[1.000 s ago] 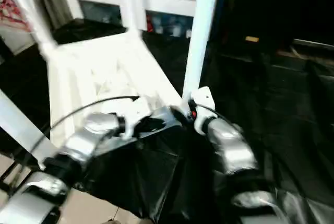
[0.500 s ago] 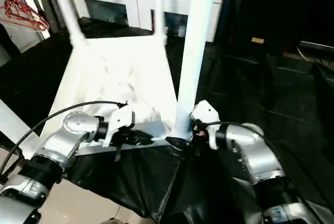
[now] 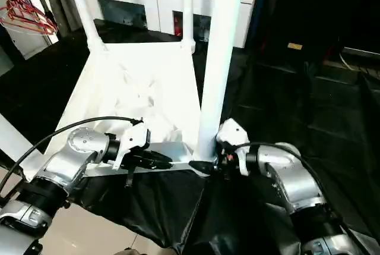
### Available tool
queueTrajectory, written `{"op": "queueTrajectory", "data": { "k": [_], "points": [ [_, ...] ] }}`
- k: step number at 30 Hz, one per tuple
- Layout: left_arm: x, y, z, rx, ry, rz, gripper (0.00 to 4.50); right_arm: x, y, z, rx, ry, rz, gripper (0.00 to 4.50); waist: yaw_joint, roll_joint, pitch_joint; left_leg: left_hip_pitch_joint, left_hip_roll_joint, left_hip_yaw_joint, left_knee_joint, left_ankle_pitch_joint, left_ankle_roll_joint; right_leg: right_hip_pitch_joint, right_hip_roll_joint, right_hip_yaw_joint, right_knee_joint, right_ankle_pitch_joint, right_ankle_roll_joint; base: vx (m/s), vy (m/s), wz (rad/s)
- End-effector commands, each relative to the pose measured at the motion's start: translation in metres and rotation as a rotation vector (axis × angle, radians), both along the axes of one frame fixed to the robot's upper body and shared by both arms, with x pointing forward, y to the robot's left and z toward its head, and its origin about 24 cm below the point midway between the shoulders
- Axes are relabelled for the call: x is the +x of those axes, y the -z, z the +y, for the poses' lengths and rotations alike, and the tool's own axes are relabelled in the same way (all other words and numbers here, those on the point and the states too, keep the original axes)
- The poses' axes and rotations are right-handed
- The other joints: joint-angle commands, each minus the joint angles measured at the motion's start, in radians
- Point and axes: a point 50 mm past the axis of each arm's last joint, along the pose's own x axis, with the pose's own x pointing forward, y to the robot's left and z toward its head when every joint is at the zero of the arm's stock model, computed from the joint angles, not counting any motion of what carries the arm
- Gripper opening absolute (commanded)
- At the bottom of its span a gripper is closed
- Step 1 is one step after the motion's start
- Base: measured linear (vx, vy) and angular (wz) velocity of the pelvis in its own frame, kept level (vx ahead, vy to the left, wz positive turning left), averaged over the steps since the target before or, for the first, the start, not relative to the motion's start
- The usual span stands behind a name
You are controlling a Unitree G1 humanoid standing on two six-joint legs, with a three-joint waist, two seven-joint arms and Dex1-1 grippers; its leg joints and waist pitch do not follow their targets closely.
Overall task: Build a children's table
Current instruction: Rotate leg to tighten
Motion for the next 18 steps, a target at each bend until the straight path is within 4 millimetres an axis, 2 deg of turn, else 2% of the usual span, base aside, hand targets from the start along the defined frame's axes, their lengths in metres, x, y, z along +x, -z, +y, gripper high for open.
{"op": "queueTrajectory", "data": {
  "k": [1, 5, 6, 7, 9, 11, 13, 15, 17, 18],
  "points": [
    [-0.002, -0.008, -0.007, -0.017, 0.059, -0.032, 0.00, 0.000, -0.002, 0.003, 0.003, -0.019, 0.001, 2.90, -0.001, -0.006, -0.063, 0.011, 0.051, -0.009, -0.071, -0.206, 0.060, 0.052, -0.056, 0.041, -0.059, -0.162, -0.249, 0.000, 0.000, 0.00],
    [0.001, -0.007, -0.009, -0.017, 0.010, -0.056, 0.00, 0.001, 0.002, 0.004, 0.015, 0.037, 0.002, 2.73, -0.003, -0.007, -0.062, 0.010, 0.050, -0.010, -0.071, -0.206, 0.057, 0.052, -0.056, 0.040, -0.060, -0.164, -0.247, 0.000, 0.000, 0.00],
    [0.009, -0.006, -0.012, -0.011, -0.068, -0.082, 0.00, 0.006, 0.007, 0.007, 0.027, 0.124, -0.010, 2.73, -0.005, -0.010, -0.062, 0.011, 0.050, -0.009, -0.071, -0.209, 0.056, 0.051, -0.057, 0.041, -0.060, -0.167, -0.248, 0.000, 0.000, 0.00],
    [0.016, -0.006, -0.016, -0.005, -0.143, -0.102, 0.00, 0.013, 0.011, 0.009, 0.035, 0.216, -0.025, 2.69, -0.008, -0.007, -0.058, 0.011, 0.048, -0.009, -0.074, -0.231, 0.044, 0.047, -0.057, 0.042, -0.066, -0.210, -0.240, 0.000, 0.000, 0.00],
    [0.023, -0.007, -0.024, -0.015, -0.221, -0.123, 0.00, 0.019, 0.017, 0.013, 0.041, 0.315, -0.030, 2.68, -0.013, -0.011, -0.055, 0.015, 0.043, -0.012, -0.076, -0.266, 0.017, 0.047, -0.059, 0.040, -0.075, -0.300, -0.213, 0.000, 0.000, 0.00],
    [0.028, -0.006, -0.033, -0.012, -0.288, -0.135, 0.00, 0.025, 0.023, 0.019, 0.049, 0.418, -0.022, 2.67, -0.018, -0.012, -0.055, 0.014, 0.043, -0.016, -0.080, -0.279, 0.000, 0.047, -0.061, 0.040, -0.080, -0.355, -0.183, 0.000, 0.000, 0.00],
    [0.032, -0.005, -0.043, -0.009, -0.341, -0.141, 0.00, 0.030, 0.028, 0.025, 0.048, 0.515, -0.016, 2.66, -0.026, -0.011, -0.054, 0.014, 0.041, -0.015, -0.081, -0.283, -0.003, 0.045, -0.057, 0.041, -0.083, -0.347, -0.176, 0.000, 0.000, 0.00],
    [0.034, -0.005, -0.067, -0.037, -0.420, -0.136, 0.00, 0.038, 0.039, 0.038, -0.027, 0.684, -0.018, 2.66, -0.031, -0.011, -0.054, 0.015, 0.038, -0.015, -0.080, -0.283, -0.012, 0.043, -0.056, 0.041, -0.083, -0.345, -0.179, 0.000, 0.000, 0.00],
    [0.034, -0.005, -0.075, -0.045, -0.424, -0.133, 0.00, 0.040, 0.042, 0.043, -0.052, 0.712, -0.015, 2.66, -0.033, -0.008, -0.055, 0.017, 0.036, -0.016, -0.080, -0.287, -0.014, 0.045, -0.057, 0.038, -0.086, -0.363, -0.173, 0.000, 0.000, 0.00],
    [0.032, -0.005, -0.084, -0.053, -0.410, -0.134, 0.00, 0.041, 0.044, 0.050, -0.055, 0.724, -0.008, 2.66, -0.036, -0.011, -0.056, 0.015, 0.036, -0.016, -0.079, -0.289, -0.009, 0.045, -0.058, 0.039, -0.087, -0.361, -0.171, 0.000, 0.000, 0.00]
  ]
}}
